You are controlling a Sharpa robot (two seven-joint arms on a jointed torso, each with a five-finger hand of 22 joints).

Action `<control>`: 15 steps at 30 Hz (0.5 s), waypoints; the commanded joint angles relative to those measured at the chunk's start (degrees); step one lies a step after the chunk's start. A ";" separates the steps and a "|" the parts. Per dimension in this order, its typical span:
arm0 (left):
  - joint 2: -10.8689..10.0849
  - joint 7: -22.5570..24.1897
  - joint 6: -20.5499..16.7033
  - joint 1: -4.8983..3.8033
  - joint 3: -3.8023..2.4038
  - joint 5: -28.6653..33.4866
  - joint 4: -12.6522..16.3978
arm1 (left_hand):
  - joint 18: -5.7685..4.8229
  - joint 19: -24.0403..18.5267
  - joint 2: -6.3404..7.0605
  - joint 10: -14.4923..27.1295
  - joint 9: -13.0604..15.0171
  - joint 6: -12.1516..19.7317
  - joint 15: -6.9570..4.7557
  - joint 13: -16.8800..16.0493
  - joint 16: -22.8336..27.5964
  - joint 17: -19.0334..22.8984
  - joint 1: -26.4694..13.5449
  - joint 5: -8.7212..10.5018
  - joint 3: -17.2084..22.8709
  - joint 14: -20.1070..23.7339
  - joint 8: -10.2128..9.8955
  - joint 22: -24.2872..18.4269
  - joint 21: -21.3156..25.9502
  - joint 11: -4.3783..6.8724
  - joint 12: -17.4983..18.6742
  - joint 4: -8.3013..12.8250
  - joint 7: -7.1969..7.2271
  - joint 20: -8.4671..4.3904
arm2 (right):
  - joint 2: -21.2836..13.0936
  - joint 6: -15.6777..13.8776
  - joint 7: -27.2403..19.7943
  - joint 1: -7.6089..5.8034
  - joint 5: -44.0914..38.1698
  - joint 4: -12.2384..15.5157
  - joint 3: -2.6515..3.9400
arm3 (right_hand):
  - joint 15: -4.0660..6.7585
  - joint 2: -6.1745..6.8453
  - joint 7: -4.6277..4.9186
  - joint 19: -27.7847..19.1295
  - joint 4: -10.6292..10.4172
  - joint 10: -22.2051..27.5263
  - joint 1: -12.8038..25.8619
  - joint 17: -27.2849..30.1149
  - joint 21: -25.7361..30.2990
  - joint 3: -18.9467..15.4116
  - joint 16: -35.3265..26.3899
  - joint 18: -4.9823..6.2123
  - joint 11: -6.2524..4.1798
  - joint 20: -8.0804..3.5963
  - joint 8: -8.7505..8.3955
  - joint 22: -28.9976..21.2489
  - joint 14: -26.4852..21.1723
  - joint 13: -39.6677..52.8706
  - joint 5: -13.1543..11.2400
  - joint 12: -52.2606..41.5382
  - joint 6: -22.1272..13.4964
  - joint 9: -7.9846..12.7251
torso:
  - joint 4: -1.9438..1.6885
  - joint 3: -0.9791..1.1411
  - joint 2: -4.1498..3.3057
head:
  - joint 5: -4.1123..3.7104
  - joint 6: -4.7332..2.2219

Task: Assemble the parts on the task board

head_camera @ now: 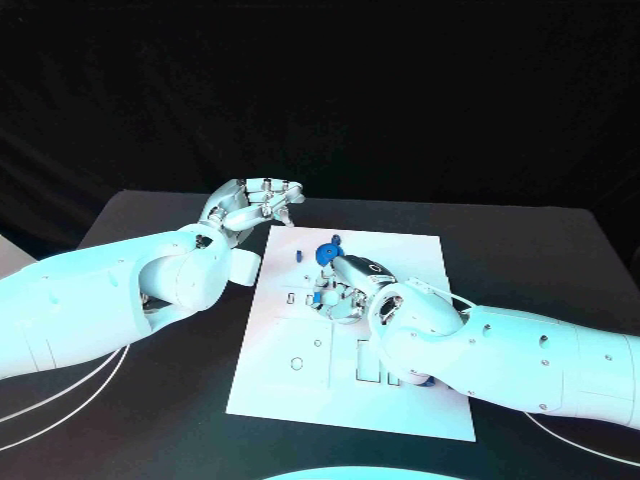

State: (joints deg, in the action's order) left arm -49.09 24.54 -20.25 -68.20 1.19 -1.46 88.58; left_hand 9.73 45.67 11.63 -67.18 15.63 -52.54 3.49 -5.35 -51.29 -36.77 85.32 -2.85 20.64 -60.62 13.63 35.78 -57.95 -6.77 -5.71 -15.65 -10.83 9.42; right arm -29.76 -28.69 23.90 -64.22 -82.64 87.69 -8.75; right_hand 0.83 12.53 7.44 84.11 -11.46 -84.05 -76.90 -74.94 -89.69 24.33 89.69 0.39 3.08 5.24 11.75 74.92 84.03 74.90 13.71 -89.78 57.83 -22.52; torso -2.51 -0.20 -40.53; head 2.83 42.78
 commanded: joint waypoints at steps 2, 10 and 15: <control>0.02 0.19 1.00 -0.05 -0.04 -0.14 0.12 | 0.71 -0.43 0.05 -0.16 0.07 0.06 -0.36 -0.08 -0.37 -0.06 -0.43 0.02 0.40 -0.01 -0.14 0.07 -0.28 -0.02 -0.15 0.01 0.44 0.10 | 0.10 0.22 -0.62 0.09 -1.11 -0.01 -0.04 | 0.18 0.08 0.11 5.89 -0.02 -5.82 0.83 -15.06 -0.31 -0.43 0.31 -0.39 -0.13 -0.20 0.11 15.08 5.97 14.96 -0.56 -0.07 -0.58 0.15 | 0.02 -0.02 -0.04 | 0.01 -0.10; -0.07 0.03 0.92 -0.05 -0.03 -0.15 0.11 | 0.69 -0.50 0.09 -0.03 0.07 0.21 -0.32 -0.09 -0.49 -0.10 -0.62 0.03 0.36 0.05 -0.21 0.13 -0.38 -0.09 -0.16 -0.08 0.33 0.10 | 0.15 -0.55 -0.75 0.08 -1.28 -0.11 -0.06 | -0.59 0.74 1.00 5.89 -1.07 -4.43 2.03 -15.06 -0.31 -3.63 0.31 -0.39 0.72 0.52 -0.84 15.08 5.97 13.61 -7.92 1.50 -3.31 0.89 | 0.00 0.00 -0.04 | 0.01 -0.22; -0.12 -0.01 0.85 -0.05 -0.03 -0.16 0.08 | 0.69 -0.53 0.09 0.00 0.08 0.25 -0.30 -0.10 -0.54 -0.12 -0.68 0.03 0.36 0.07 -0.23 0.16 -0.42 -0.10 -0.18 -0.11 0.31 0.10 | 0.12 -0.94 -0.81 0.08 -1.39 -0.11 -0.07 | -0.75 0.59 1.13 5.89 -1.94 -3.90 1.84 -15.06 -0.31 -6.96 0.31 -0.39 0.86 0.71 -0.87 15.08 5.97 13.11 -7.94 2.08 -3.91 1.09 | -0.01 0.00 0.00 | -0.01 -0.27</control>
State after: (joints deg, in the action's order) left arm -49.25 24.35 -20.23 -68.20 1.19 -1.47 88.56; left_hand 9.73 45.46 11.63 -67.18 15.63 -52.54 3.49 -5.41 -51.63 -36.82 85.32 -2.85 20.64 -60.62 13.63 35.86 -58.04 -6.77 -5.71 -15.65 -10.83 9.63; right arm -29.68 -29.14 23.79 -64.18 -83.08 87.54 -8.81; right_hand 0.41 13.20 8.59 83.94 -13.38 -84.03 -75.31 -74.93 -89.69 17.35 89.69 0.39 3.50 5.50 11.02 74.91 84.02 74.91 5.93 -87.84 54.23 -21.48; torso -2.51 -0.20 -40.56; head 2.85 42.52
